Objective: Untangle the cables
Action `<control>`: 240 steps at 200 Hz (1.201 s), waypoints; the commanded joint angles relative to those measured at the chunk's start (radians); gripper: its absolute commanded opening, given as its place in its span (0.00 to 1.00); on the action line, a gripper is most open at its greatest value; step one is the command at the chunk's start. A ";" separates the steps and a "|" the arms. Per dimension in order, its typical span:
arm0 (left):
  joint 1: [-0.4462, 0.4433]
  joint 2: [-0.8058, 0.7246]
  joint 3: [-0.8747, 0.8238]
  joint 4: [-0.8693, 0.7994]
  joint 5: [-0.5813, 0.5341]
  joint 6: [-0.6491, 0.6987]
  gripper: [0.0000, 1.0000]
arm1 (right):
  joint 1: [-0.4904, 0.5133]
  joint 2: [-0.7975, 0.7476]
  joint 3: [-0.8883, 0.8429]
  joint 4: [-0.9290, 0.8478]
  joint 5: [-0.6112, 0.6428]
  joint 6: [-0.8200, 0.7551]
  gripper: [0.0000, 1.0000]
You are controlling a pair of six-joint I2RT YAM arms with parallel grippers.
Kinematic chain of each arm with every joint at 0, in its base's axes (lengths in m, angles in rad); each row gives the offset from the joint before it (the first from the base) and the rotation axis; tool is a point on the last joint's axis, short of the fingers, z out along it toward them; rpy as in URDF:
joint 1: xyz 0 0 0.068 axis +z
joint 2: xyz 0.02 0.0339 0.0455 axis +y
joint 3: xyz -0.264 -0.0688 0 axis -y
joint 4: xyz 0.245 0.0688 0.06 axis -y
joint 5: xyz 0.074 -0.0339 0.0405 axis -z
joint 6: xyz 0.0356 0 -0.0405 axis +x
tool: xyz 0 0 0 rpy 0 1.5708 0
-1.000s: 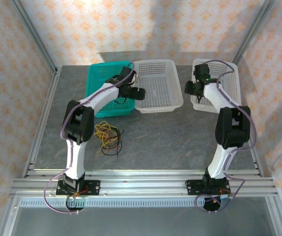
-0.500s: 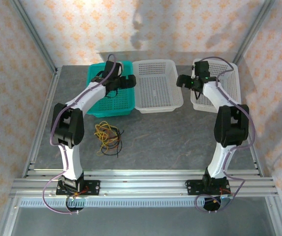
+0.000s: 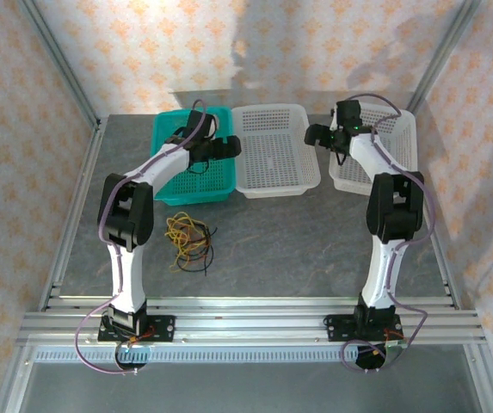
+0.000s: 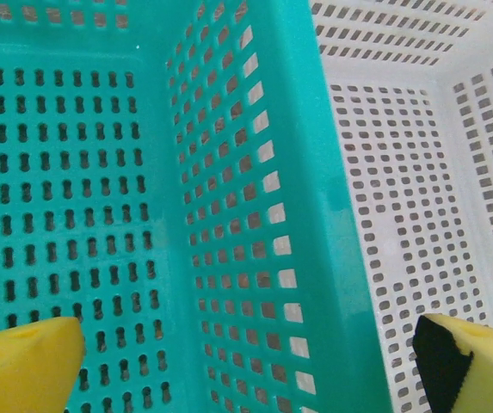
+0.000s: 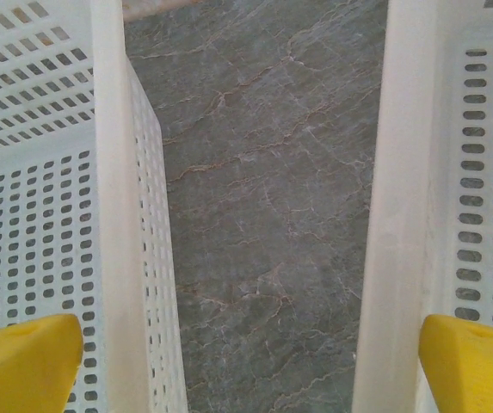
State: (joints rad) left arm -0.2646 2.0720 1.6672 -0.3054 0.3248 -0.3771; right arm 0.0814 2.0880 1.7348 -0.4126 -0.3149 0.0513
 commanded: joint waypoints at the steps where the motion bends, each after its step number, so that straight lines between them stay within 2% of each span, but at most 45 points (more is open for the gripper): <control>1: 0.004 0.026 0.046 0.003 0.023 -0.004 0.99 | -0.005 0.037 0.065 -0.047 -0.001 -0.004 1.00; 41: 0.003 0.058 0.083 -0.009 0.068 0.006 0.99 | -0.002 0.059 0.088 -0.082 -0.021 -0.031 1.00; 88: 0.002 0.076 0.103 -0.020 0.095 0.014 0.89 | 0.007 0.059 0.093 -0.105 -0.042 -0.051 0.93; 162: -0.011 0.092 0.116 -0.032 0.130 0.034 0.72 | 0.021 0.039 0.071 -0.123 -0.033 -0.062 0.70; 195: -0.018 0.099 0.119 -0.039 0.135 0.043 0.60 | 0.026 0.014 0.033 -0.111 -0.035 -0.064 0.58; 216: -0.018 0.099 0.119 -0.046 0.134 0.049 0.57 | 0.027 0.001 0.018 -0.106 -0.035 -0.060 0.49; 240: -0.018 0.098 0.118 -0.051 0.135 0.054 0.51 | 0.027 -0.010 0.007 -0.101 -0.033 -0.053 0.45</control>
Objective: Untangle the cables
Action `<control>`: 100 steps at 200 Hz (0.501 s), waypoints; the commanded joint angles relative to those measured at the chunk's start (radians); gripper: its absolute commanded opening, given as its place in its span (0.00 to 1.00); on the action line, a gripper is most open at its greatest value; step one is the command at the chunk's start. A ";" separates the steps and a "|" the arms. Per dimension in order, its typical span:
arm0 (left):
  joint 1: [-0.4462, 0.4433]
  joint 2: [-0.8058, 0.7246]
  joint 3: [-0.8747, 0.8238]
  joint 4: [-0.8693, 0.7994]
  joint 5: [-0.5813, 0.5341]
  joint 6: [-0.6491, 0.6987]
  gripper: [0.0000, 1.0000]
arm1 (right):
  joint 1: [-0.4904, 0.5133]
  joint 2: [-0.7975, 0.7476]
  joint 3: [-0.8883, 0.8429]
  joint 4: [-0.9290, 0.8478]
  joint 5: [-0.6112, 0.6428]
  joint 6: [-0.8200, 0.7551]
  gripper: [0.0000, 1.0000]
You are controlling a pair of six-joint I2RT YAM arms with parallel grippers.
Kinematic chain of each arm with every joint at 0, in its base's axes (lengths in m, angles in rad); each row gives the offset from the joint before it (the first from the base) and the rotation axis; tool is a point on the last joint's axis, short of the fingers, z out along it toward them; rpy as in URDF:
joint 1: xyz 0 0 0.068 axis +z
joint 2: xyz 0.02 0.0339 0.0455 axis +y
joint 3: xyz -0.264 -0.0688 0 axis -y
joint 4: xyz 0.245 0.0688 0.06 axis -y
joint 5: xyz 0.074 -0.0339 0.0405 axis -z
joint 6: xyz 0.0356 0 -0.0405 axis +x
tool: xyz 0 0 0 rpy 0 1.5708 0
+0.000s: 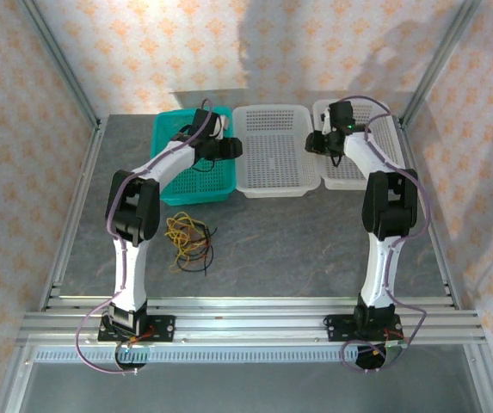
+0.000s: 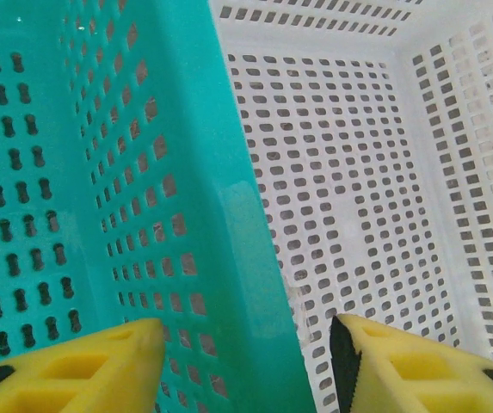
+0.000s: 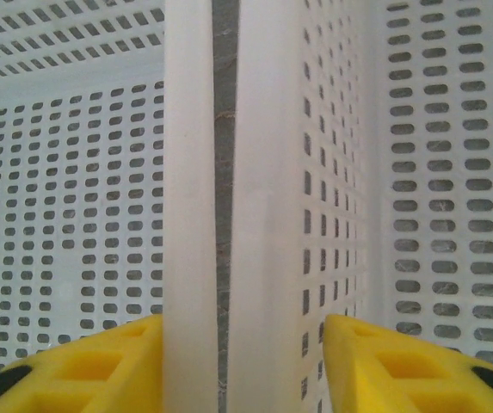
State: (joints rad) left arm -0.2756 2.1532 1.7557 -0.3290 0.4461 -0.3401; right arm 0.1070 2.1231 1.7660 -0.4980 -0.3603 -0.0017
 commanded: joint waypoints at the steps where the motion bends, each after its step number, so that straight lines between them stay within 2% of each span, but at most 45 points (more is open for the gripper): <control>1: -0.007 0.016 0.029 -0.026 0.014 0.017 0.51 | 0.002 -0.046 -0.025 -0.016 0.012 0.001 0.45; 100: -0.020 -0.029 -0.019 -0.070 0.032 0.129 0.45 | 0.005 -0.117 -0.104 0.018 0.064 0.075 0.39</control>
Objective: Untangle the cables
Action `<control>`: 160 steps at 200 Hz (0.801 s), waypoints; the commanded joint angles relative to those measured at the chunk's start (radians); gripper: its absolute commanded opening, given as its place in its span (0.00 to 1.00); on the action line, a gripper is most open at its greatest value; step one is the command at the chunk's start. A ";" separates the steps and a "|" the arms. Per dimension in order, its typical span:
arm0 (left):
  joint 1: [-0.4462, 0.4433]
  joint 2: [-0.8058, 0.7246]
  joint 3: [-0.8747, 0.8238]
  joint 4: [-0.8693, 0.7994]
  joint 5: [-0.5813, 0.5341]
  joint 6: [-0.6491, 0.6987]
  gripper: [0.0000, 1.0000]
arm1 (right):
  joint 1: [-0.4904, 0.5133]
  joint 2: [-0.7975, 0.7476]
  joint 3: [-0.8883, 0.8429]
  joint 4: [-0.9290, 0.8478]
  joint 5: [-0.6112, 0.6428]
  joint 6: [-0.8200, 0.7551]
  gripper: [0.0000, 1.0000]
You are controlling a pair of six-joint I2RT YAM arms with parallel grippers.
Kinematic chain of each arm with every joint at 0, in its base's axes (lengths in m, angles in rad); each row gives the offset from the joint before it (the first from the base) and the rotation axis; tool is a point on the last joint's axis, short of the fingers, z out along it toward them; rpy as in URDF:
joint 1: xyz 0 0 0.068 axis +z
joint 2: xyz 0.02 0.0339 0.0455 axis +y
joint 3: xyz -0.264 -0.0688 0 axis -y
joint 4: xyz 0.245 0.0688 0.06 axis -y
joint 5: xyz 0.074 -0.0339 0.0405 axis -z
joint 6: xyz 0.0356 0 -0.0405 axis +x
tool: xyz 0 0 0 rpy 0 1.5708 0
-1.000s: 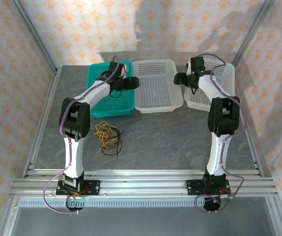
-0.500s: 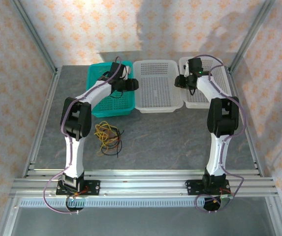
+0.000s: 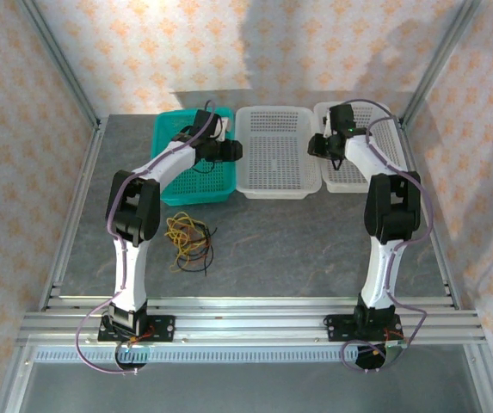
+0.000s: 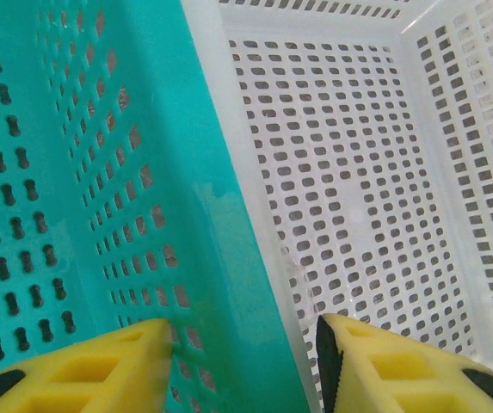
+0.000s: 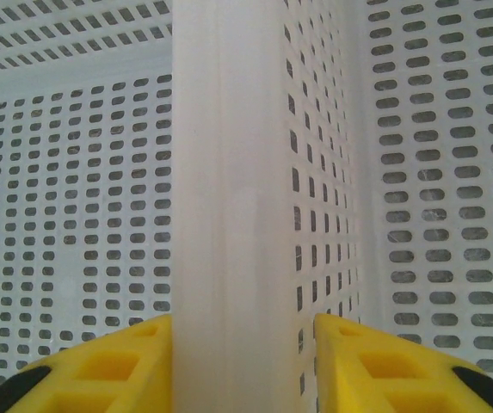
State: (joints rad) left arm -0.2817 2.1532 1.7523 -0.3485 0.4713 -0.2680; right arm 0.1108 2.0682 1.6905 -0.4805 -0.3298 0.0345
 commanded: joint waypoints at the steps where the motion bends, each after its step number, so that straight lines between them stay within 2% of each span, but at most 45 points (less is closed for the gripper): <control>1: -0.014 -0.030 -0.016 -0.050 0.006 0.058 0.45 | 0.002 -0.063 -0.029 0.001 0.034 0.039 0.39; 35: -0.017 -0.032 -0.004 -0.064 -0.027 0.095 0.44 | 0.003 -0.075 -0.047 0.020 0.027 0.051 0.36; 70: -0.017 0.006 0.077 -0.121 -0.049 0.163 0.42 | 0.008 -0.055 -0.023 0.025 -0.008 0.043 0.33; 115: -0.010 0.047 0.156 -0.185 -0.159 0.225 0.42 | 0.026 -0.003 0.051 0.006 -0.022 0.035 0.33; 160: -0.005 0.068 0.191 -0.182 -0.138 0.197 0.42 | 0.042 0.050 0.129 -0.026 -0.009 0.034 0.33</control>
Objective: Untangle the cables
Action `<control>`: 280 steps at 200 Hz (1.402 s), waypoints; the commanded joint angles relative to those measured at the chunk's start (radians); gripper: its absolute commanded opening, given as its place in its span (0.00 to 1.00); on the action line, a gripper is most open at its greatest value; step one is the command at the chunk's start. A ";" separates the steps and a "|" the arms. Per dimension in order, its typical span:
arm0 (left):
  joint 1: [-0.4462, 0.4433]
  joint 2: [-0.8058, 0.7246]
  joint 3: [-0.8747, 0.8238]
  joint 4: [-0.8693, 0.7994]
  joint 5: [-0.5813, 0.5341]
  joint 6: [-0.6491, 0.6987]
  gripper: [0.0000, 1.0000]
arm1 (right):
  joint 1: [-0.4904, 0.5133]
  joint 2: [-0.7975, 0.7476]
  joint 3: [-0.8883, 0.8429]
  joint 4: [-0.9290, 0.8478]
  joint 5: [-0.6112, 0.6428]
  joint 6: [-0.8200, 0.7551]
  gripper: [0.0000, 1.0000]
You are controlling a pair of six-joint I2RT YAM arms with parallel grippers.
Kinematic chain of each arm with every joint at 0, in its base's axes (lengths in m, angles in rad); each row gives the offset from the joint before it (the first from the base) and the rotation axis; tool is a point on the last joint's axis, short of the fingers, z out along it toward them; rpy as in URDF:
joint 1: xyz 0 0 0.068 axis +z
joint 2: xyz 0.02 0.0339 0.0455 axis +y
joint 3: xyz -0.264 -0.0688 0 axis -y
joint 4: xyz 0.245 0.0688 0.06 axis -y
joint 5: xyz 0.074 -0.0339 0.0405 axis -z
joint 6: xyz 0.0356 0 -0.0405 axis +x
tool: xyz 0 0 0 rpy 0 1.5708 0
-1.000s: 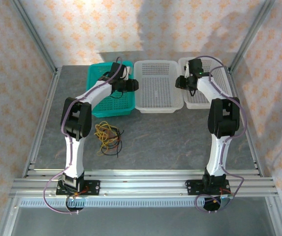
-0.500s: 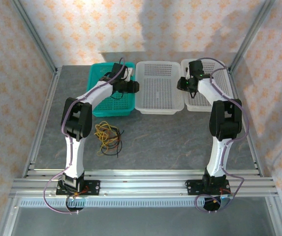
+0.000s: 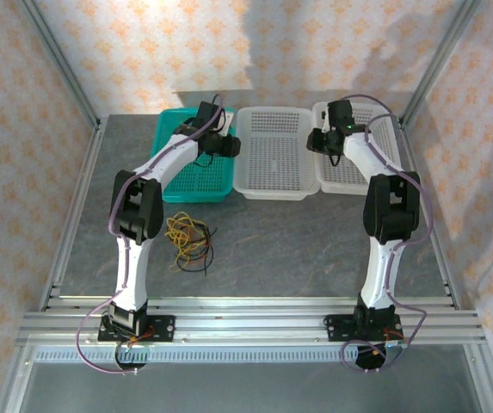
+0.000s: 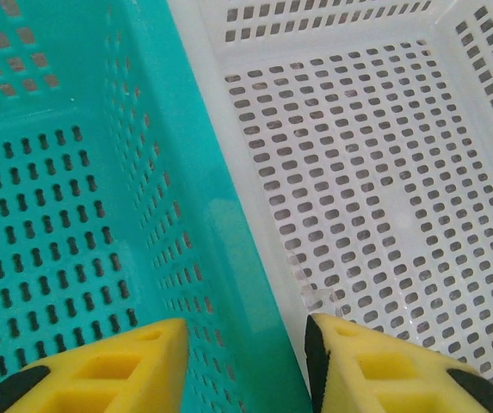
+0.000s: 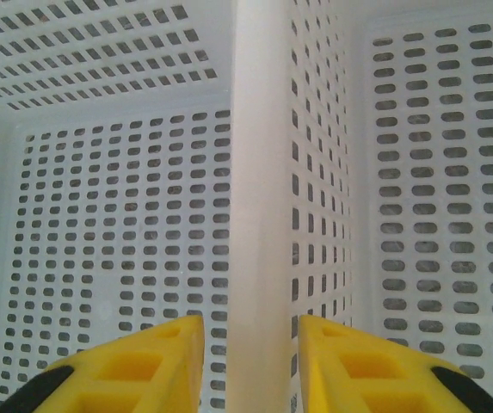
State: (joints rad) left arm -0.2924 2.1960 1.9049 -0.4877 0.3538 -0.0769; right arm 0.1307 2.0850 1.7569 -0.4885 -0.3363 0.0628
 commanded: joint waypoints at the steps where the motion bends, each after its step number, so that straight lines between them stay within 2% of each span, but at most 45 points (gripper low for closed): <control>1: 0.006 0.025 0.038 -0.042 -0.020 0.005 0.43 | 0.023 0.033 0.064 -0.020 -0.001 0.006 0.33; 18: 0.006 0.018 0.040 -0.028 -0.001 -0.014 0.47 | 0.025 0.028 0.072 -0.019 0.023 0.008 0.34; 37: 0.006 0.006 0.039 -0.011 0.014 -0.038 0.57 | 0.025 0.015 0.085 -0.024 0.064 0.009 0.42; 62: 0.006 -0.003 0.029 0.013 0.005 -0.066 0.82 | 0.026 -0.014 0.078 -0.009 0.144 0.014 0.60; 80: 0.006 0.017 0.038 0.013 -0.034 -0.082 0.91 | 0.023 -0.005 0.095 -0.028 0.192 0.016 0.66; 141: 0.006 0.123 0.125 -0.038 -0.143 -0.121 0.89 | 0.022 0.060 0.143 -0.076 0.174 0.029 0.67; 184: 0.014 0.154 0.154 -0.060 -0.201 -0.147 0.75 | 0.021 0.065 0.139 -0.083 0.191 0.029 0.66; 205: 0.025 0.149 0.148 -0.055 -0.205 -0.163 0.68 | 0.020 0.066 0.139 -0.084 0.192 0.032 0.66; 280: 0.033 0.156 0.157 -0.041 -0.174 -0.214 0.61 | 0.022 0.088 0.154 -0.086 0.124 0.029 0.65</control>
State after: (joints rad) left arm -0.2790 2.3440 2.0346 -0.5049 0.2016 -0.2546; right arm 0.1555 2.1437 1.8771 -0.5545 -0.1936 0.0856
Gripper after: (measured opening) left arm 0.615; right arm 0.649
